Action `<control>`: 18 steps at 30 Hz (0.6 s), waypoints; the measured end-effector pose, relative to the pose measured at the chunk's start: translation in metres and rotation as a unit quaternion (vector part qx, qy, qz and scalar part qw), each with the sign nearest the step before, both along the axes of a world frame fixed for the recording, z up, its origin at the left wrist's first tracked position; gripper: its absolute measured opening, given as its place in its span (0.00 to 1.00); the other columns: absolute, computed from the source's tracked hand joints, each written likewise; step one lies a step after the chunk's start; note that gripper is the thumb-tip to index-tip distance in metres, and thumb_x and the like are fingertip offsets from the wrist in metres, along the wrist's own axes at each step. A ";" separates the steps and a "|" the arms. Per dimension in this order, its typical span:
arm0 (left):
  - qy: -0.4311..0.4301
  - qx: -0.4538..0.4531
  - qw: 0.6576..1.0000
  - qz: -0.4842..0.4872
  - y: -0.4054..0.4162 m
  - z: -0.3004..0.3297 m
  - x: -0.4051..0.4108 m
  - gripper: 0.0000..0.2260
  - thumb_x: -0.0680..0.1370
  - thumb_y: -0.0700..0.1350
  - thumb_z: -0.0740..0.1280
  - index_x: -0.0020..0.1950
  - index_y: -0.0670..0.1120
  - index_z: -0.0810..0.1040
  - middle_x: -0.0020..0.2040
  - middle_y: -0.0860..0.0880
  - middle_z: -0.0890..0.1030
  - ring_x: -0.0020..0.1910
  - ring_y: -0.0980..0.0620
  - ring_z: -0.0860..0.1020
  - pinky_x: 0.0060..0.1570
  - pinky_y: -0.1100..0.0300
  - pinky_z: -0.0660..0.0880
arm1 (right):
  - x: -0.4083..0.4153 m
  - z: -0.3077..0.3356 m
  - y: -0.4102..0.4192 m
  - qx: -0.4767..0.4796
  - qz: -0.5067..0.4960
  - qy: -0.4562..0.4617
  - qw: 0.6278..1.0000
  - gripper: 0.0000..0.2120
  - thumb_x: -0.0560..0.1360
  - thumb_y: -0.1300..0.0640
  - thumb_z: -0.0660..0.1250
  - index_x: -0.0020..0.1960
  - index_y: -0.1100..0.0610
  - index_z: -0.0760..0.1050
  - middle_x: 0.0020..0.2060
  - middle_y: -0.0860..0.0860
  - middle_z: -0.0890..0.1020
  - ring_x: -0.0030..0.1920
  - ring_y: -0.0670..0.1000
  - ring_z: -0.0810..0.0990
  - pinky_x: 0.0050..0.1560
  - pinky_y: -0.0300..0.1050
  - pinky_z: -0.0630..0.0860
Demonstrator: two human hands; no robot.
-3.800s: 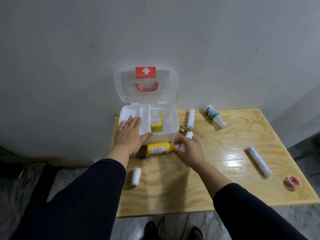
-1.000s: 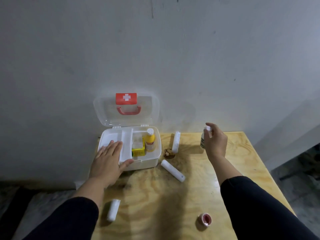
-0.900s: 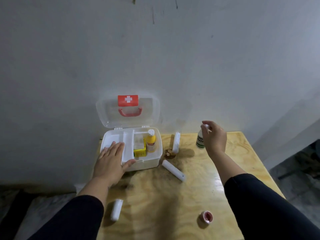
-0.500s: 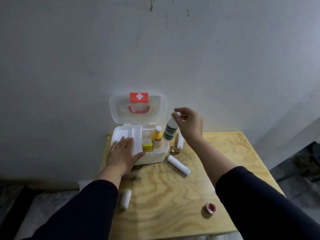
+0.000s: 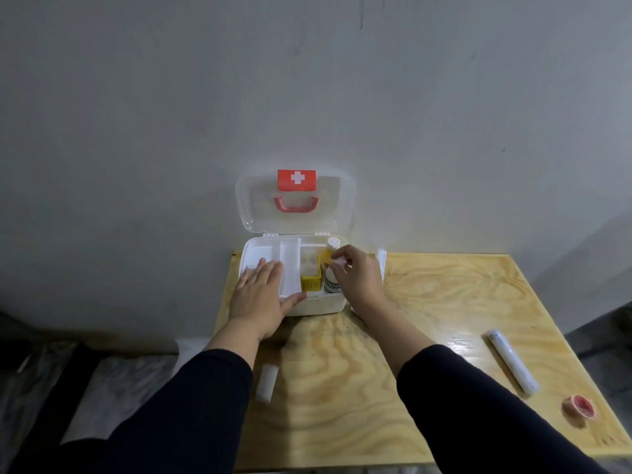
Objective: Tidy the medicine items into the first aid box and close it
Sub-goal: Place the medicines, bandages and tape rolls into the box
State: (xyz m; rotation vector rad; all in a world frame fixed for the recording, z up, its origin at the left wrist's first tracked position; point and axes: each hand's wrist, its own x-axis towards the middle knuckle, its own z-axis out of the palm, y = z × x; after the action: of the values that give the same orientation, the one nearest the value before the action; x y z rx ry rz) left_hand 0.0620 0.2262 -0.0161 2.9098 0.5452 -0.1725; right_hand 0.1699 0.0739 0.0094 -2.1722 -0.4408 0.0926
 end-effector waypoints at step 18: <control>-0.001 0.010 1.000 0.001 -0.001 -0.001 0.001 0.38 0.77 0.68 0.45 0.80 0.47 0.47 0.81 0.50 0.50 0.80 0.52 0.44 0.78 0.53 0.43 | -0.007 -0.053 -0.077 -0.185 0.051 0.041 0.981 0.09 0.72 0.59 0.68 0.51 0.53 0.82 0.55 0.51 0.81 0.57 0.53 0.78 0.55 0.44 0.73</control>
State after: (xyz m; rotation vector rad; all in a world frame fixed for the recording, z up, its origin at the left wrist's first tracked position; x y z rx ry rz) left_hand 0.0628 0.2248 -0.0168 2.9284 0.5521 -0.1658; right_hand 0.1632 -0.0028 -0.0431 -2.4966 -0.5209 0.3436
